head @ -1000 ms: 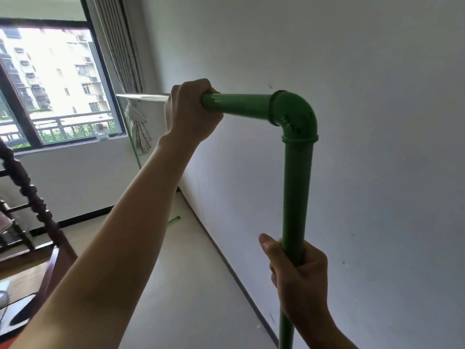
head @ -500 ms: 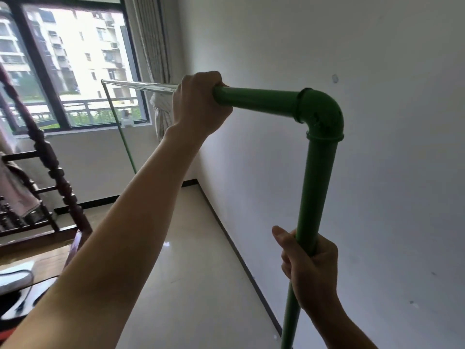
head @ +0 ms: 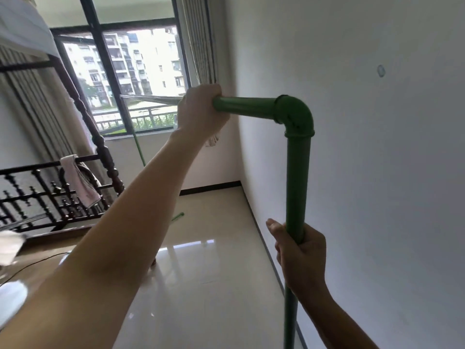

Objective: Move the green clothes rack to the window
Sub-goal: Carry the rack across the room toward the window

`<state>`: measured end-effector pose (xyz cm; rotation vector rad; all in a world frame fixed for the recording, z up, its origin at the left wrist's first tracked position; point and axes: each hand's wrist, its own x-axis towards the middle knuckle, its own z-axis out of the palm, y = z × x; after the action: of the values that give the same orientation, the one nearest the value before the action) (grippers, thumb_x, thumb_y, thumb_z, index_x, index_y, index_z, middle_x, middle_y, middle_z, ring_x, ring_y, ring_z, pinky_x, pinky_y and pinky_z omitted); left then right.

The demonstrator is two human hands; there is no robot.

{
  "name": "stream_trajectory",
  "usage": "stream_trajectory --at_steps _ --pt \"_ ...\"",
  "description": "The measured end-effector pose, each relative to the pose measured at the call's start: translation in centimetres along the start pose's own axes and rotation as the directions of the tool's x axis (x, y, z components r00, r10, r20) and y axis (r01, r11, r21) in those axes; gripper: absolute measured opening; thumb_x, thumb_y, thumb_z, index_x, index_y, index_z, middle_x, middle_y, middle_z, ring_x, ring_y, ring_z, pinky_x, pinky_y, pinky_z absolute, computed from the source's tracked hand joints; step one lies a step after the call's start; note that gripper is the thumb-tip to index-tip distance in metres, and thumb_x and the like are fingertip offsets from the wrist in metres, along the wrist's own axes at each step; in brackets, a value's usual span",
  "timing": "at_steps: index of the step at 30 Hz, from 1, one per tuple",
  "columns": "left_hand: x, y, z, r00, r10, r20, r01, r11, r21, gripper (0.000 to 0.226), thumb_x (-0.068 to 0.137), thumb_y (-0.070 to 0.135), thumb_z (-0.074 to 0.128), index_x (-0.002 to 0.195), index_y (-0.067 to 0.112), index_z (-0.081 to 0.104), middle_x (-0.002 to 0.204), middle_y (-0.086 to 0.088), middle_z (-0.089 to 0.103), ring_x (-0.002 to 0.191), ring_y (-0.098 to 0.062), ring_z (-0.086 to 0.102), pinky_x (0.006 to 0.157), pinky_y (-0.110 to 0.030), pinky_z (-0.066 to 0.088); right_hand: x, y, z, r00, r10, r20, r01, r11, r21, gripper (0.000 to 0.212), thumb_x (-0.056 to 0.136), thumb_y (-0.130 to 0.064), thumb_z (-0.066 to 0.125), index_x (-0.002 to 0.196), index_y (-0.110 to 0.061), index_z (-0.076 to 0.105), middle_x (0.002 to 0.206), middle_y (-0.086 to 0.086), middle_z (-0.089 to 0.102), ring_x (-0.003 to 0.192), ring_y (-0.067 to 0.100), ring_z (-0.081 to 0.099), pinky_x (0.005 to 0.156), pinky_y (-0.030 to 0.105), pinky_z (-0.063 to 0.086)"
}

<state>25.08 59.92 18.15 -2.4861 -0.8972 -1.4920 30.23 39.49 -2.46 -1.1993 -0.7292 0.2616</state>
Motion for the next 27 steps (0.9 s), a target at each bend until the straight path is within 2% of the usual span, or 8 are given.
stream_trajectory --at_steps 3,5,10,14,19,23,27 --pt "1.1 -0.4 1.1 1.000 -0.015 -0.019 0.016 0.999 0.044 0.020 0.079 0.003 0.056 0.068 0.020 0.054 0.062 0.001 0.052 0.065 -0.019 0.049 0.046 -0.016 0.022 2.4 0.9 0.4 0.999 -0.020 0.031 0.020 1.000 0.004 0.054 0.077 -0.046 0.075 0.055 -0.005 0.048 0.048 0.022 0.041 0.041 0.023 0.041 0.048 0.034 0.038" --pt "2.1 -1.4 1.7 0.999 -0.019 -0.032 0.021 0.997 0.069 0.022 0.080 0.003 0.054 0.066 0.019 0.050 0.054 0.008 0.043 0.065 -0.018 0.048 0.046 -0.016 0.021 4.1 1.4 1.2 0.998 -0.056 0.040 0.057 0.998 -0.016 0.050 0.084 -0.037 0.076 0.053 -0.010 0.049 0.047 0.020 0.041 0.040 0.023 0.041 0.047 0.032 0.038" --pt "5.5 -4.8 4.2 0.999 -0.039 0.004 0.039 0.994 0.102 0.030 0.079 0.004 0.051 0.056 0.020 0.041 0.052 0.012 0.037 0.063 -0.018 0.049 0.045 -0.017 0.023 9.2 3.0 4.0 0.995 -0.082 0.053 0.083 0.996 -0.023 0.051 0.085 -0.036 0.071 0.058 0.001 0.048 0.052 0.027 0.044 0.042 0.025 0.043 0.048 0.036 0.040" --pt "8.2 -9.0 7.7 0.999 -0.047 -0.016 0.048 0.994 0.102 0.020 0.077 0.004 0.052 0.064 0.018 0.049 0.052 0.010 0.039 0.063 -0.019 0.050 0.047 -0.020 0.028 13.3 5.8 6.5 0.996 -0.066 0.056 0.066 0.998 -0.001 0.052 0.086 -0.033 0.072 0.059 0.003 0.046 0.049 0.019 0.040 0.043 0.025 0.041 0.049 0.036 0.038" --pt "12.5 -15.6 13.0 0.999 -0.026 -0.025 0.028 0.994 0.110 0.015 0.080 0.009 0.052 0.071 0.021 0.055 0.058 0.009 0.043 0.068 -0.019 0.053 0.049 -0.017 0.029 19.4 9.2 11.5 0.999 -0.028 0.041 0.028 1.000 0.004 0.053 0.078 -0.040 0.071 0.056 -0.002 0.042 0.048 0.012 0.038 0.041 0.023 0.037 0.049 0.034 0.035" --pt "16.8 -22.0 16.1 0.998 -0.030 -0.055 0.037 0.991 0.130 0.017 0.083 0.018 0.051 0.088 0.013 0.067 0.074 -0.001 0.058 0.082 -0.024 0.067 0.070 -0.027 0.049 24.7 10.9 16.9 0.997 -0.041 0.063 0.041 0.999 -0.007 0.045 0.078 -0.038 0.070 0.051 -0.014 0.046 0.046 0.006 0.039 0.040 0.021 0.037 0.048 0.035 0.035" --pt "20.6 -27.0 18.9 0.994 -0.040 -0.101 0.055 0.987 0.150 0.020 0.083 0.017 0.049 0.091 0.011 0.066 0.076 -0.003 0.057 0.087 -0.023 0.066 0.071 -0.027 0.045 30.0 12.9 21.6 0.997 -0.053 0.064 0.054 0.998 -0.015 0.047 0.079 -0.037 0.070 0.051 -0.012 0.043 0.046 0.006 0.038 0.042 0.023 0.037 0.051 0.038 0.036"
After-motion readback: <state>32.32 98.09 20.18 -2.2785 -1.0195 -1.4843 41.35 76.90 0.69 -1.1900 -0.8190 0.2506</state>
